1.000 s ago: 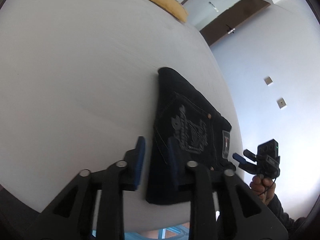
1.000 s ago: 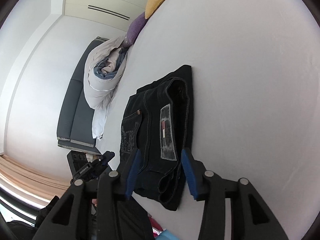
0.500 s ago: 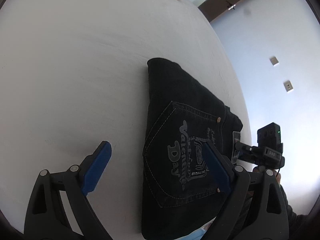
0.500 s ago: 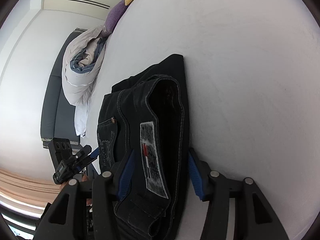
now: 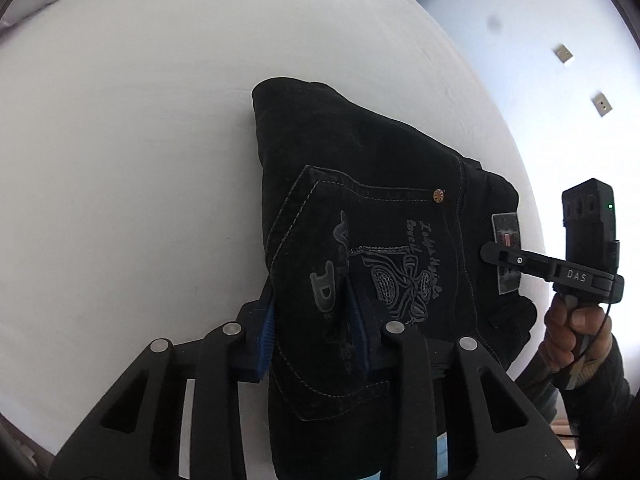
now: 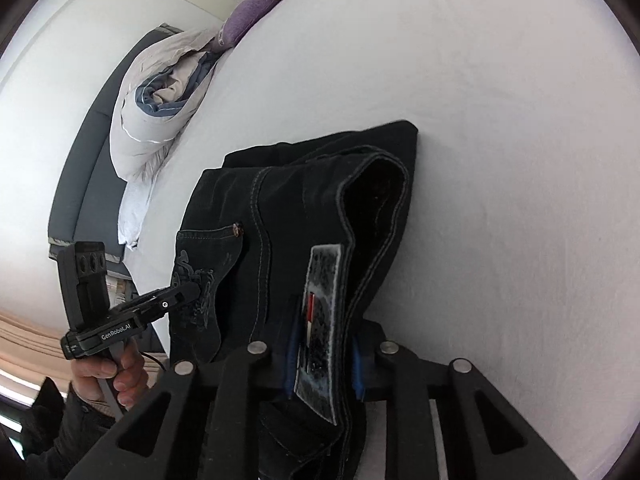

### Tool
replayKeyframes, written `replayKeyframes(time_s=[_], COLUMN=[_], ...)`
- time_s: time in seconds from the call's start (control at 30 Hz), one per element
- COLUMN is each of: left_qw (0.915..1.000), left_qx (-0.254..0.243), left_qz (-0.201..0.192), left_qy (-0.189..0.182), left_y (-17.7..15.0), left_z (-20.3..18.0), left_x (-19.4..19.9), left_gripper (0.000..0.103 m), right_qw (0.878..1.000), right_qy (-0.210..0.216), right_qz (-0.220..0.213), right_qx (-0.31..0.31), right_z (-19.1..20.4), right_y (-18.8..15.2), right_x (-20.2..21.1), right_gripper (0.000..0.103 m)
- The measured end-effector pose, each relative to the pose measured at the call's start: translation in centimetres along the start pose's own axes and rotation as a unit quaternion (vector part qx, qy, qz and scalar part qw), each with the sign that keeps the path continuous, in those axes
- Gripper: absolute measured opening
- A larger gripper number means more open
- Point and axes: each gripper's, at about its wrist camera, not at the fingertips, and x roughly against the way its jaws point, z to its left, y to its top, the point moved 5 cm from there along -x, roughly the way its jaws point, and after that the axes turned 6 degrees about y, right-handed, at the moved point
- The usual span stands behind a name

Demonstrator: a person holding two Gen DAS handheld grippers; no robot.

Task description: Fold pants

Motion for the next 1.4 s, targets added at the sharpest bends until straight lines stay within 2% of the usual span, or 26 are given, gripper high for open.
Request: replayKeyframes(time_s=[0.17,0.3,0.53,0.77,0.8,0.83,0.97,1.13,1.17,1.2,1.23,1.27,1.37,1.4], left_qw=[0.9966,0.9938,0.9888,0.9874,0.9874,0.9873,0.9876,0.9876,0.9879,0.9882,0.9880,0.9877,0.9846,0.9824], left_qx=[-0.050,-0.064,-0.086,-0.089,-0.090,-0.090,-0.090,-0.088,-0.085,-0.080,-0.077,-0.073,-0.069,-0.069], left_qz=[-0.026,-0.059,-0.085,-0.091,-0.090,-0.089,-0.081,-0.067,-0.065,-0.064,-0.065,-0.067,-0.084,-0.092], left_qy=[0.060,0.070,0.088,0.093,0.094,0.096,0.100,0.111,0.112,0.113,0.117,0.120,0.137,0.147], left_y=[0.5,2.7,8.0,12.8,13.6,14.2,15.8,16.1,16.0,15.9,15.7,15.6,15.3,15.1], left_z=[-2.4,-3.5,-5.0,-5.3,-7.1,-7.1,-6.7,-6.5,-6.4,-6.3,-6.2,-6.0,-5.5,-5.5], left_x=[2.2,4.1,4.2,1.5,0.1,-0.6,-3.0,-6.1,-6.6,-7.0,-7.2,-7.3,-6.4,-5.7], left_gripper=[0.022,0.022,0.022,0.022,0.022,0.022,0.022,0.022,0.023,0.025,0.030,0.032,0.045,0.053], right_qw=[0.997,0.995,0.991,0.990,0.990,0.990,0.990,0.992,0.993,0.993,0.992,0.992,0.991,0.990], right_qy=[-0.028,-0.025,-0.039,-0.052,-0.055,-0.058,-0.067,-0.080,-0.087,-0.093,-0.099,-0.105,-0.113,-0.117], right_qz=[-0.015,-0.041,-0.064,-0.071,-0.070,-0.070,-0.067,-0.052,-0.049,-0.046,-0.044,-0.045,-0.058,-0.063], right_qx=[0.068,0.087,0.114,0.107,0.107,0.106,0.101,0.077,0.069,0.062,0.058,0.055,0.048,0.044], right_z=[3.1,4.3,4.4,2.1,1.7,1.3,-0.2,-3.0,-3.7,-4.5,-5.0,-5.6,-5.5,-5.2], right_y=[0.9,3.1,8.8,14.4,15.0,15.5,17.0,18.3,18.4,18.4,18.3,18.1,17.4,16.9], right_x=[1.5,3.2,4.4,3.8,3.6,3.4,2.5,0.7,0.2,-0.1,-0.5,-0.6,0.2,0.9], right_gripper=[0.020,0.019,0.019,0.019,0.019,0.019,0.019,0.020,0.023,0.030,0.034,0.043,0.061,0.064])
